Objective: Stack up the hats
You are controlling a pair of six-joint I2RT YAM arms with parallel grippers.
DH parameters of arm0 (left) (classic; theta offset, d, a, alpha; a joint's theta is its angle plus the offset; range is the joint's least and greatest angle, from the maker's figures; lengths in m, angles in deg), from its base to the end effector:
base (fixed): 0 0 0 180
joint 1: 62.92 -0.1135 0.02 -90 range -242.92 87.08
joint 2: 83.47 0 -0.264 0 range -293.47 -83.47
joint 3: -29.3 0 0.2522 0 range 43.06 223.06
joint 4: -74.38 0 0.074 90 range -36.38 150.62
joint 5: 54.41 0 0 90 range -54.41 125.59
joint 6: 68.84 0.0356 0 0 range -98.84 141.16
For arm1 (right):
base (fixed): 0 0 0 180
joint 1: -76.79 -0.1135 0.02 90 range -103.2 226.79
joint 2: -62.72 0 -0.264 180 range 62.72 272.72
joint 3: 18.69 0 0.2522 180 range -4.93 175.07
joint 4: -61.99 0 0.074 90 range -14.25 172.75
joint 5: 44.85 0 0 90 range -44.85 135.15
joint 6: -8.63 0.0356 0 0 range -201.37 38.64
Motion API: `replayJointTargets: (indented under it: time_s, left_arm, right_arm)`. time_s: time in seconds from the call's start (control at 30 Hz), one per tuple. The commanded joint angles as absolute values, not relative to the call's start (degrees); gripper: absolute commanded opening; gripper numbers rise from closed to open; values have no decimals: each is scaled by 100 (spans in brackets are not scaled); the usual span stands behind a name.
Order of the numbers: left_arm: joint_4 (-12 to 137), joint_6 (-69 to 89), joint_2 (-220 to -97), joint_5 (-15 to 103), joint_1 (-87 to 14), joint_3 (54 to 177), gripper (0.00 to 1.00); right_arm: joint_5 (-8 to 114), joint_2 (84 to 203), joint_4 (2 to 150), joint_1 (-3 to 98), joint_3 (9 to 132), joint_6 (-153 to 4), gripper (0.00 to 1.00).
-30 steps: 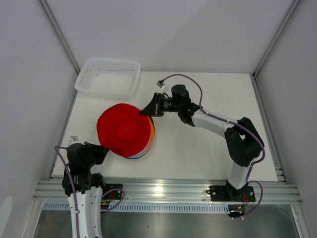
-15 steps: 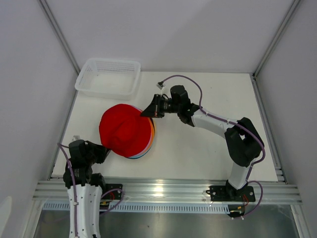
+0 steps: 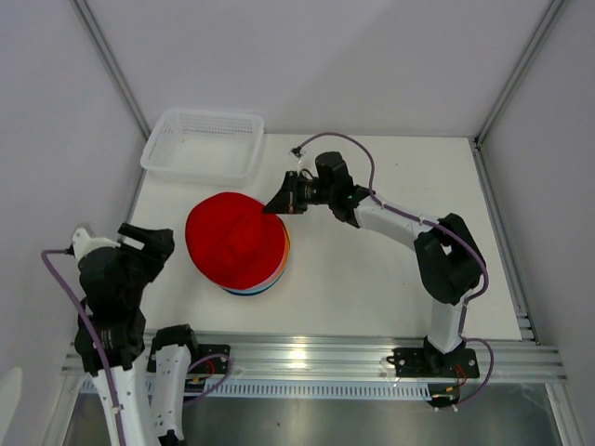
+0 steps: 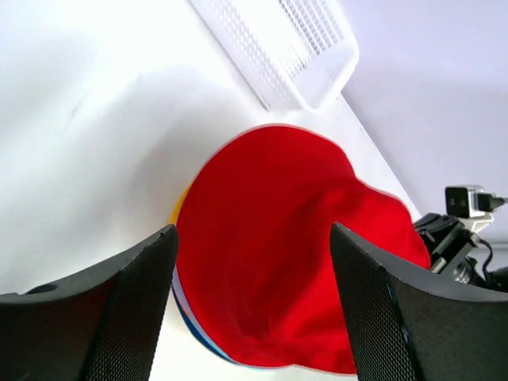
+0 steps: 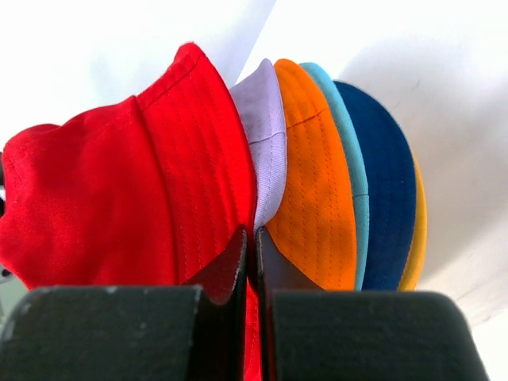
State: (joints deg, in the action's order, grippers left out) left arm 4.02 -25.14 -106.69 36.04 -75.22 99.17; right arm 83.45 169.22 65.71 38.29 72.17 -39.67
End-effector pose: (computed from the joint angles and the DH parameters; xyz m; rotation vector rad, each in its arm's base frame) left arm 0.0497 0.0106 0.3569 -0.9771 1.7517 -0.3905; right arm 0.3259 0.2874 0.2648 -0.4587 2.1173 1.5189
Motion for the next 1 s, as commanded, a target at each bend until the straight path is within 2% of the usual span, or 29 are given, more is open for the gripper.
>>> replayJointTargets:
  time_s: [0.0,0.13,0.2,0.27,0.3,0.33,0.43,0.7,0.77,0.97]
  left_arm:
    - [803,-1603,-11464,3103,-7549,10089,80]
    - [1490,-1365,-12071,3207,-7724,10019,75]
    - [1806,-1347,-12292,3496,-7882,9861,70]
    - [2403,-1364,-12626,4653,-8286,9571,62]
    - [3389,-1643,-13019,6259,-8783,9074,53]
    - [3398,-1646,-13022,6275,-8788,9069,53]
    - [4355,-1970,-13241,7310,-9051,8595,54]
    - [6287,-2480,-13365,8278,-9148,7612,65]
    - [6648,-2498,-13426,8427,-9175,7567,65]
    - [6169,-2034,-13910,8288,-9306,7645,65]
  right_arm:
    - [8653,17328,6828,4005,7768,-4550,0]
    - [8628,17452,7003,4085,8050,-4647,0]
    - [8523,17435,7083,4085,8102,-4726,0]
    - [8479,17452,7109,4076,8111,-4744,0]
    - [8531,17565,7101,4076,8138,-4674,0]
    - [8531,17566,7101,4076,8138,-4674,0]
    - [8593,17698,7057,4058,8173,-4577,0]
    - [9023,17979,6969,4032,8524,-4603,0]
    - [9050,18093,7082,4049,8664,-4638,0]
    - [9067,18322,7233,4094,9008,-4595,0]
